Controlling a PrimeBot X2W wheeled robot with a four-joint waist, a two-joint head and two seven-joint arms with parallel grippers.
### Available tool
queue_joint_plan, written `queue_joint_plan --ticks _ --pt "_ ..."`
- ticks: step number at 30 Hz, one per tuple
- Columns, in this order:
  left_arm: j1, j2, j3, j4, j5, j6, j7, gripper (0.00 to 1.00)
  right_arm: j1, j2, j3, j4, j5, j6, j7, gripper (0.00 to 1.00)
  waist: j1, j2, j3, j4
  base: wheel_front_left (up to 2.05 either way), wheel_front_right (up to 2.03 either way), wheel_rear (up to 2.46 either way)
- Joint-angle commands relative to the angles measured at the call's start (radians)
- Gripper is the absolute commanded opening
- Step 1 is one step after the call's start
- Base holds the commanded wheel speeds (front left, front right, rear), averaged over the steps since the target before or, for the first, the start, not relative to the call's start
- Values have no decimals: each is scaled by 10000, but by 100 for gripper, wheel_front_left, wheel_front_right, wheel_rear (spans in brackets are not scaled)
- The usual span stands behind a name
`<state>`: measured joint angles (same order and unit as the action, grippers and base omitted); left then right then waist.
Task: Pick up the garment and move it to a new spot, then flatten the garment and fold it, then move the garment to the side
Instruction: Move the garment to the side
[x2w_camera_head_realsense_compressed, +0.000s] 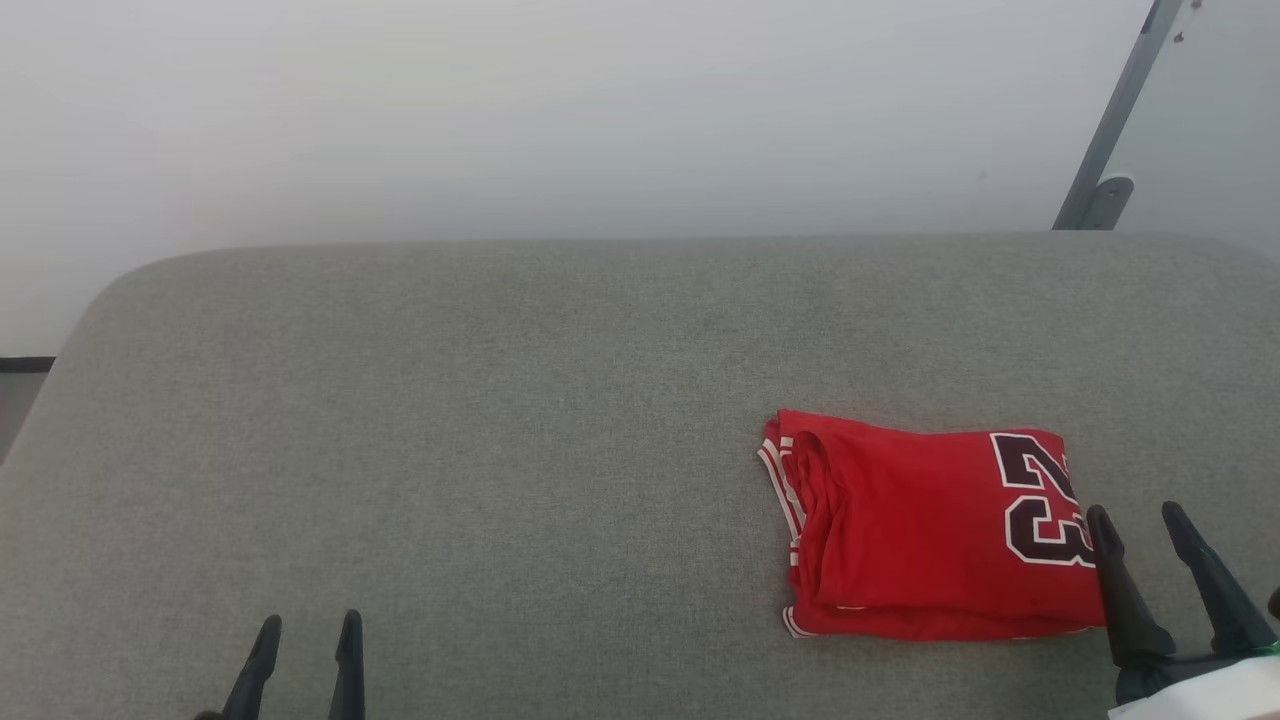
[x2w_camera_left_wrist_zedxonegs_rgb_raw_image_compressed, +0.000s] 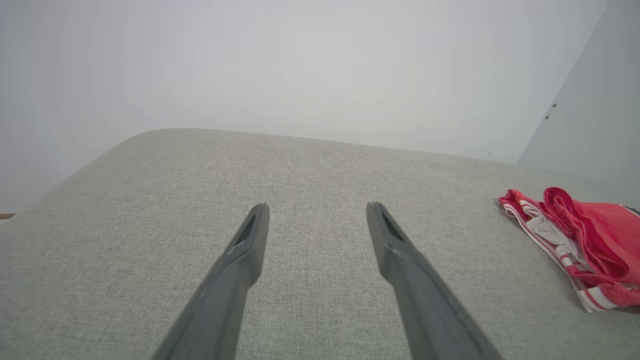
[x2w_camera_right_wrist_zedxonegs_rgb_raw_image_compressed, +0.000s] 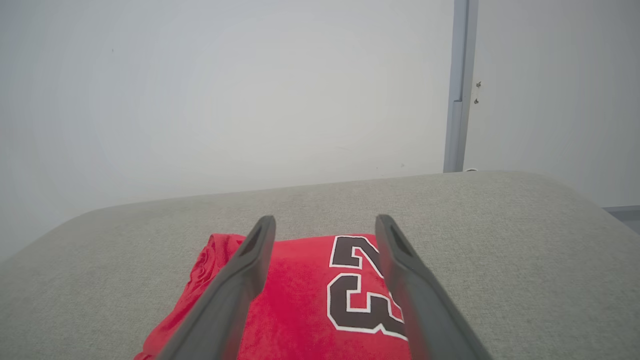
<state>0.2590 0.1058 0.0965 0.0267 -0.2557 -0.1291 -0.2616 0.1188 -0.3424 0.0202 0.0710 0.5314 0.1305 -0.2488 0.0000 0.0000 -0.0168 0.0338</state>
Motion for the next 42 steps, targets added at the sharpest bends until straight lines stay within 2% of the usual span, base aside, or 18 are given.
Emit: queue_joint_plan --ticks 1,8,12,22,23,24,29,32,36,41,42 --pt "-89 13 -27 -41 19 -15 -43 100 74 64 -40 -55 -49 4 47 100 0 0 4 -6 0 0 0" --pt "-210 -6 -111 -46 13 -15 -43 100 -322 -23 -35 5 -130 4 470 100 0 0 133 5 0 0 0" --pt "-552 -8 -300 5 80 -15 -43 100 -863 -444 102 197 -159 2 1257 100 0 0 445 96 0 0 0" --pt "-2248 213 -1102 212 69 -15 -43 100 -3199 -2469 728 1000 220 2 5409 100 0 0 1918 354 0 0 0" --pt "-2427 218 -1172 247 74 -15 -43 100 -3424 -2587 809 1091 420 2 5855 100 0 0 2059 378 0 0 0" --pt "-2427 218 -1172 247 74 -15 -43 100 -3424 -2587 809 1091 420 2 5855 100 0 0 2059 378 0 0 0" --pt "-3163 175 -1488 396 76 -15 -43 100 -4165 -3194 1111 1444 1750 2 8359 100 0 0 2682 536 0 0 0" --pt "-3466 148 -1616 447 46 -15 -43 100 -4326 -3359 1194 1621 2401 2 9609 100 0 0 2962 608 0 0 0" --pt "-3741 149 -1727 447 10 -15 -43 100 -4407 -3464 1358 1690 2874 4 10731 100 0 0 3278 656 0 0 0" --pt "-3972 241 -1788 518 -36 -15 -43 100 -4388 -3256 1505 1656 3058 4 10962 100 0 0 3562 643 0 0 0" --pt "-4019 258 -1786 549 -41 -15 -43 100 -4413 -3199 1535 1634 3054 4 10912 72 0 0 3605 623 0 0 0"
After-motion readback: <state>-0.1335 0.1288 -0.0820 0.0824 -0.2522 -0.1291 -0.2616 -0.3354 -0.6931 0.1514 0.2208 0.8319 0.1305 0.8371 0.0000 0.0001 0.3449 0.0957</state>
